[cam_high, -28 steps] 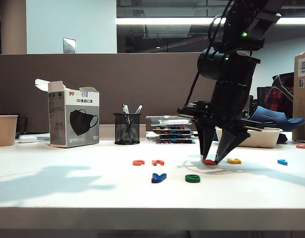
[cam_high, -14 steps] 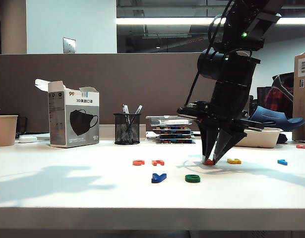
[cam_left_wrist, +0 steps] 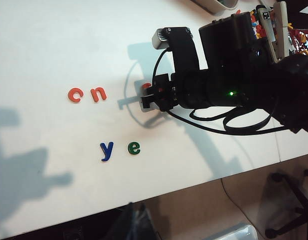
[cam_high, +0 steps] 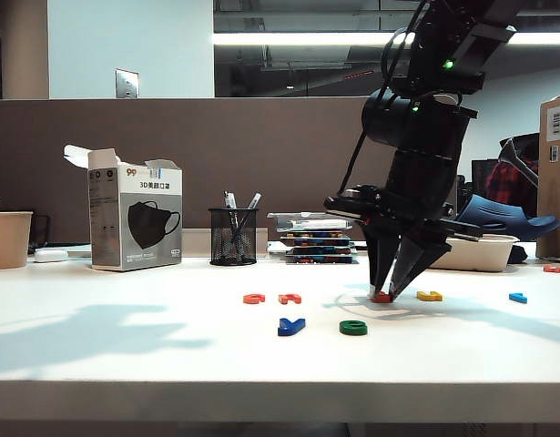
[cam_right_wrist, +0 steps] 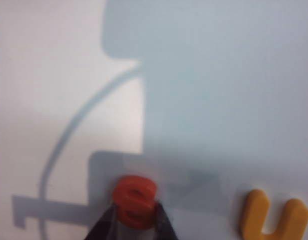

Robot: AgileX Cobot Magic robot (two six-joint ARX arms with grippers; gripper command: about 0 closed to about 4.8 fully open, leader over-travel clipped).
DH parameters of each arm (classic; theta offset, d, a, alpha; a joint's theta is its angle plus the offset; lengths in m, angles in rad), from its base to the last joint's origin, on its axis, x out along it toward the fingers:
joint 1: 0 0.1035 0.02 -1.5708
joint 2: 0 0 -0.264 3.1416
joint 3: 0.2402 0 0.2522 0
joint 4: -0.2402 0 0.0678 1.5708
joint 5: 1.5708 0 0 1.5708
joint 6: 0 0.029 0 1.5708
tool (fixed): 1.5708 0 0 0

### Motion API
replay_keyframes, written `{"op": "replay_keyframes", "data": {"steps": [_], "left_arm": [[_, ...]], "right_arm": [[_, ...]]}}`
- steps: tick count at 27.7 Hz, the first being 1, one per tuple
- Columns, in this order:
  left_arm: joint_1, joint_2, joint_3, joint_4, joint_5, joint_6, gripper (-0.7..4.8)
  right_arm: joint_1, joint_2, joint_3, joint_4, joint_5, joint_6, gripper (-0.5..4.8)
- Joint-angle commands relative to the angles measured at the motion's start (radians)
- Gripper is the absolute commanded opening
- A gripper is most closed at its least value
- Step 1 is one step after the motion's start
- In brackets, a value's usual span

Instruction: Select the appropriate letters from the row of letter magnets placed on the table to arrange into the word "yes".

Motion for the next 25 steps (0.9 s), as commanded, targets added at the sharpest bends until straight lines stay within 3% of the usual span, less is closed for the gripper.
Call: {"op": "replay_keyframes", "data": {"steps": [1,12,25], "left_arm": [[0.000,-0.002,0.003,0.005,0.001,0.004,-0.05],[0.000,-0.002,0.003,0.005,0.001,0.004,-0.05],[0.000,-0.002,0.003,0.005,0.001,0.004,-0.05]], "right_arm": [[0.000,-0.002,-0.001,0.001,-0.001,-0.003,0.53],[0.000,-0.077,-0.001,-0.001,-0.001,-0.002,0.53],[0.000,-0.180,-0.003,-0.237,0.000,0.052,0.53]]}}
